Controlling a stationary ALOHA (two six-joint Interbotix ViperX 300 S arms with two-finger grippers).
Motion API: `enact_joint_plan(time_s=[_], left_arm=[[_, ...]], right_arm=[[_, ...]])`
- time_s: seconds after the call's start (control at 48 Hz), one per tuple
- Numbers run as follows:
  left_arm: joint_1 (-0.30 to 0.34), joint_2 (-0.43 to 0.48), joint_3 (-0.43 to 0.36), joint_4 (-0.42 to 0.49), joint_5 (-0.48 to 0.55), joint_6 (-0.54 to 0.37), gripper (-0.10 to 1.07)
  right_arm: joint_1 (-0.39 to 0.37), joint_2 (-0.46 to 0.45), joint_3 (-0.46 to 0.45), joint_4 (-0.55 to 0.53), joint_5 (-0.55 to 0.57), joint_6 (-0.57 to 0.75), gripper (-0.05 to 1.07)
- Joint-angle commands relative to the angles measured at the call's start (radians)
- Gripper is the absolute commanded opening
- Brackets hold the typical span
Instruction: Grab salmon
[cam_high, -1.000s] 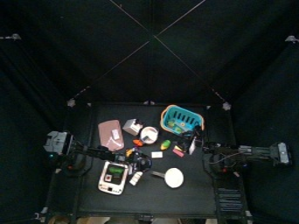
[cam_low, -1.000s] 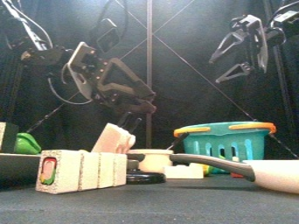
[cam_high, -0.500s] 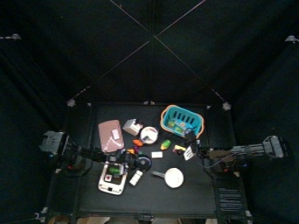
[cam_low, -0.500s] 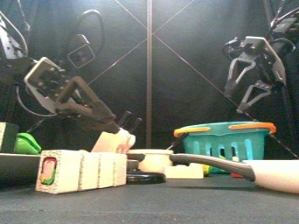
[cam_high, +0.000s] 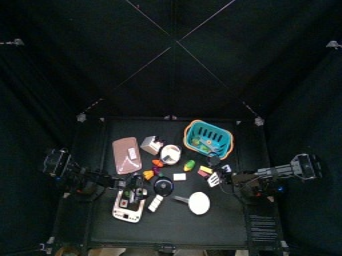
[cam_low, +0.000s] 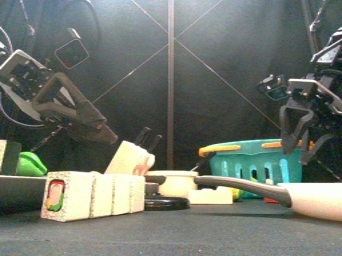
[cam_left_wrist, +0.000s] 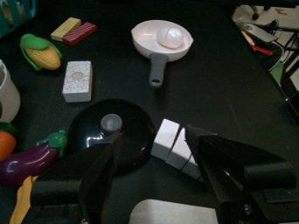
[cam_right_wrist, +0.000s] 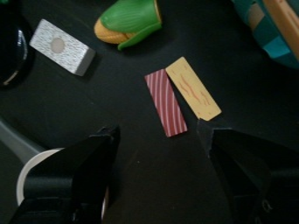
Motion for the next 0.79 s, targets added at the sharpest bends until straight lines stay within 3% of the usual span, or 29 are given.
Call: enact_joint_plan(time_s=[0.0, 0.292, 0.771], left_arm=[[0.002, -0.011, -0.005, -0.015, -0.011, 0.002, 0.93], [0.000, -0.011, -0.006, -0.017, -0.011, 0.002, 0.93], [0.002, -0.002, -0.008, -0.017, -0.011, 0.000, 0.93]], right_arm=[[-0.002, 0.043, -0.009, -0.003, -0.020, -0.002, 1.00], [-0.026, 0.179, -0.038, -0.011, -0.043, -0.002, 1.00], [-0.074, 0.199, -0.055, -0.012, -0.078, 0.000, 1.00]])
